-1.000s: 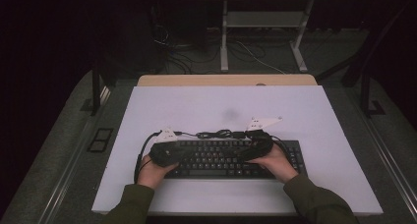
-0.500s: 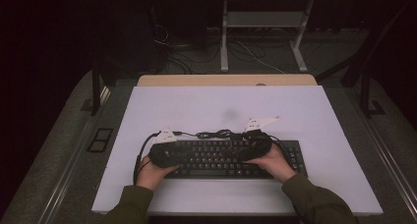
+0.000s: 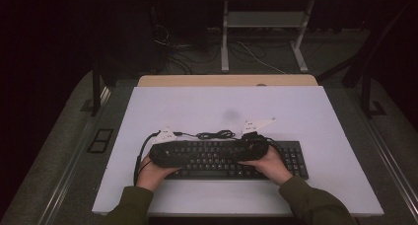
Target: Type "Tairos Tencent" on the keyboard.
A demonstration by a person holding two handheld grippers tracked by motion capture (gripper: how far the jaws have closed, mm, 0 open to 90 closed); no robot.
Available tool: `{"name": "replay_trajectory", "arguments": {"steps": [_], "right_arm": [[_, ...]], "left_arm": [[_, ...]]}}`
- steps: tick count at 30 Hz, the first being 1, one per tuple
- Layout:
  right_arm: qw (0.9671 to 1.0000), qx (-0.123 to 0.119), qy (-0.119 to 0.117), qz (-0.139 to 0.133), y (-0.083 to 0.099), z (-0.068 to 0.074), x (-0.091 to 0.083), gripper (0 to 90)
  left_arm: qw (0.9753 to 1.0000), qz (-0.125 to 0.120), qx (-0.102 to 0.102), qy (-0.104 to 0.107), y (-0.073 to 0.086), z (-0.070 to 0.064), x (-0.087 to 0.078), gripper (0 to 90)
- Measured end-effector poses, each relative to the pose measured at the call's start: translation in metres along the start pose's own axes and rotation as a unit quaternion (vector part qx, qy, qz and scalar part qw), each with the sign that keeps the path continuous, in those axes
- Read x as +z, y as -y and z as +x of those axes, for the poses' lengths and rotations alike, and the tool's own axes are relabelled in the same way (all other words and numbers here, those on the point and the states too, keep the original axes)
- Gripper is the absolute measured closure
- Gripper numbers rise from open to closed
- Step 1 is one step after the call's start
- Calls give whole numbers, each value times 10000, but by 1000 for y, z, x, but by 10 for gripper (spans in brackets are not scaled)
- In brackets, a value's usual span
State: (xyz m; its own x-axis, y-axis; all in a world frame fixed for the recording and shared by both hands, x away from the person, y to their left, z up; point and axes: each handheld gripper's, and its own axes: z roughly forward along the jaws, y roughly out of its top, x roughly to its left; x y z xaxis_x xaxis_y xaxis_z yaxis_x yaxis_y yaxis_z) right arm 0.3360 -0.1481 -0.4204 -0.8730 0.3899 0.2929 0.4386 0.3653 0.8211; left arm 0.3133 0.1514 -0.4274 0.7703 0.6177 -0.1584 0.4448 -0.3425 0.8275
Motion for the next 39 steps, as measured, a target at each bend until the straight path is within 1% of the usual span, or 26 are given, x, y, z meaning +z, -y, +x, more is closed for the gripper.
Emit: {"name": "replay_trajectory", "arguments": {"steps": [3,6,9,11,15,20,28,32,39], "right_arm": [[9999,-42,-64,81,1,2,4,720],[9998,-102,-116,159,2,5,8,796],[9993,-191,-163,294,3,8,12,849],[9991,-218,-175,322,3,10,14,886],[9982,-296,-223,470,4,14,21,892],[9973,-316,-238,616,6,17,27,892],[9958,-398,-208,802,9,21,35,892],[9953,-402,-196,858,10,21,37,892],[9952,-391,-203,872,11,21,38,892]], "left_arm": [[10000,13,8,4,1,0,1,344],[10000,9,-10,4,1,0,2,323],[10000,0,-26,7,1,0,2,312],[10000,27,-17,16,1,0,2,303],[10000,35,-6,27,2,0,4,289],[10000,52,4,24,2,0,4,281],[10000,64,9,32,3,0,4,281],[10000,68,10,34,3,0,5,281],[10000,67,3,30,3,0,5,282]]}}
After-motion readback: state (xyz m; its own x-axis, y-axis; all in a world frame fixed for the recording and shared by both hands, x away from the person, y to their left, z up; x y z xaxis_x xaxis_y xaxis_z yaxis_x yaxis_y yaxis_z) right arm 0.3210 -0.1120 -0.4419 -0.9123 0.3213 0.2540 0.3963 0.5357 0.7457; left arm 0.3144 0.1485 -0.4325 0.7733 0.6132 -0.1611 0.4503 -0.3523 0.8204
